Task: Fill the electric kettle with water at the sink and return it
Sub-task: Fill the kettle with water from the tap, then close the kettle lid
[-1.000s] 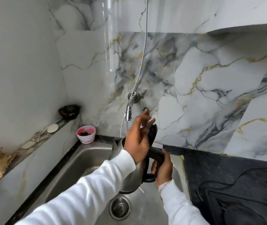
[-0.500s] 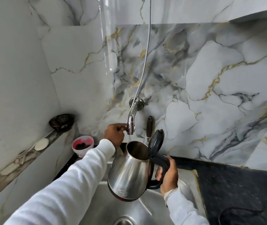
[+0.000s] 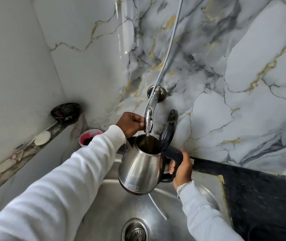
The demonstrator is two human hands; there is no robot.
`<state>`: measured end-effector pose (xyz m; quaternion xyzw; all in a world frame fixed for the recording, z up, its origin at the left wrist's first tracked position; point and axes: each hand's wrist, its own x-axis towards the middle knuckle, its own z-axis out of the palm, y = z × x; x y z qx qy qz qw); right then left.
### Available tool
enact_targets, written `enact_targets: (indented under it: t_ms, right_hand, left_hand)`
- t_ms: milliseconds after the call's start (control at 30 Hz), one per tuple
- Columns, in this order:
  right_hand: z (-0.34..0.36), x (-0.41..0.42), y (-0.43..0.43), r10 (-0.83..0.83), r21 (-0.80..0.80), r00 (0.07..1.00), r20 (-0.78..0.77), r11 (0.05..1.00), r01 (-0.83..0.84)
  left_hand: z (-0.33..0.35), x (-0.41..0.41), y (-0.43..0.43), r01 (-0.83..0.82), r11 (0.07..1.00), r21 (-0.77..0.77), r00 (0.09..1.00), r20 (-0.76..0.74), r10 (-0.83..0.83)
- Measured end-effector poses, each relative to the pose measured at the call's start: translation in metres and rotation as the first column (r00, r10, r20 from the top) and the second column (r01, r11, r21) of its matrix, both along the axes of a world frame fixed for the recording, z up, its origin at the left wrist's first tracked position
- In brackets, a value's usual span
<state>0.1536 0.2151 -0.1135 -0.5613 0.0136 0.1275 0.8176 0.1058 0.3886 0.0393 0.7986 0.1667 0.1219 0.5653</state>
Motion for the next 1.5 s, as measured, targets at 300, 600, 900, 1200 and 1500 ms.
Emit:
enact_targets:
  t_ms: [300, 600, 900, 1200, 1500]
  right_hand:
    - [0.007, -0.005, 0.002, 0.005, -0.002, 1.000, -0.008, 1.000, -0.005]
    - [0.008, -0.004, -0.006, 0.008, -0.020, 1.000, 0.013, 1.000, -0.008]
    - [0.021, -0.017, -0.019, -0.004, -0.051, 0.999, 0.051, 0.999, 0.007]
    - [0.038, -0.036, -0.045, -0.035, -0.130, 0.997, 0.075, 0.991, 0.044]
    - [0.066, -0.063, -0.091, -0.001, -0.114, 0.991, 0.134, 0.993, 0.016]
  left_hand:
    - [0.005, -0.004, -0.001, 0.016, 1.000, -0.020, 0.999, 0.043, -0.015]
    - [0.000, -0.007, -0.009, -0.119, 0.991, -0.063, 0.992, 0.037, 0.122]
    - [0.001, -0.012, -0.041, -0.351, 0.892, 0.284, 0.936, 0.143, 0.323]
    - [-0.009, -0.076, -0.096, -0.109, 0.945, 0.310, 0.906, 0.422, -0.034]
    - [-0.026, -0.140, -0.097, 0.035, 0.571, 0.820, 0.986, 0.064, -0.153]
